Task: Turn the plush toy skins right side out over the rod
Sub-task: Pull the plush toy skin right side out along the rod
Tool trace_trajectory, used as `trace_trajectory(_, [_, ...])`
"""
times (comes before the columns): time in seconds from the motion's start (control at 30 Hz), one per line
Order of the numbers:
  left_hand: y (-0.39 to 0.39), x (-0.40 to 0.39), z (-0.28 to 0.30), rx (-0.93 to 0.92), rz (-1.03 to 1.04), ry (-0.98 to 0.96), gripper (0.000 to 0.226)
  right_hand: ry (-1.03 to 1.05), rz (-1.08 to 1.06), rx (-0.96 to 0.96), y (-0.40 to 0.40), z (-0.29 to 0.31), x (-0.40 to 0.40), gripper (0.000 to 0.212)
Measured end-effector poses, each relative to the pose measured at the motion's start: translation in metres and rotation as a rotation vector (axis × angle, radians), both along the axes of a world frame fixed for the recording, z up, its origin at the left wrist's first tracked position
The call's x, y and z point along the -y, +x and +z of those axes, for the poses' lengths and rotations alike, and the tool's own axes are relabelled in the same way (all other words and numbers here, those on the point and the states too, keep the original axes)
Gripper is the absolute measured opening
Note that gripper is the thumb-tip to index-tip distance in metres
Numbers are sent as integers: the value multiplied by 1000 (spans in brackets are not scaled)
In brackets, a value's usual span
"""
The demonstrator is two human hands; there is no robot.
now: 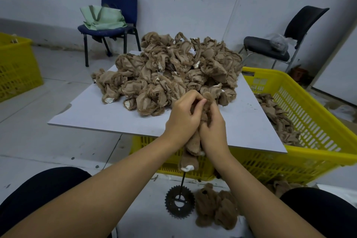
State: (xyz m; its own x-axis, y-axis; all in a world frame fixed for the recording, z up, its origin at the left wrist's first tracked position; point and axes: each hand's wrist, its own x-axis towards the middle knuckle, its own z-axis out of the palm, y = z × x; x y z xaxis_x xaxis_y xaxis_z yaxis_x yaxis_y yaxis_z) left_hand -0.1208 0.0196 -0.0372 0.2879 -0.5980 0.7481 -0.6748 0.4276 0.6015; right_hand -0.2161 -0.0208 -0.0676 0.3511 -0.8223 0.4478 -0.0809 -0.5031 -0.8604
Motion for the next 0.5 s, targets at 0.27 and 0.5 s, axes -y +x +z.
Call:
trace_trajectory(0.27, [-5, -2, -11, -41, 0, 5, 14, 3, 4, 40, -2, -12, -11, 29])
trace_trajectory(0.5, [-14, -5, -25, -73, 12, 11, 15, -3, 3, 43, -9, -19, -17, 18])
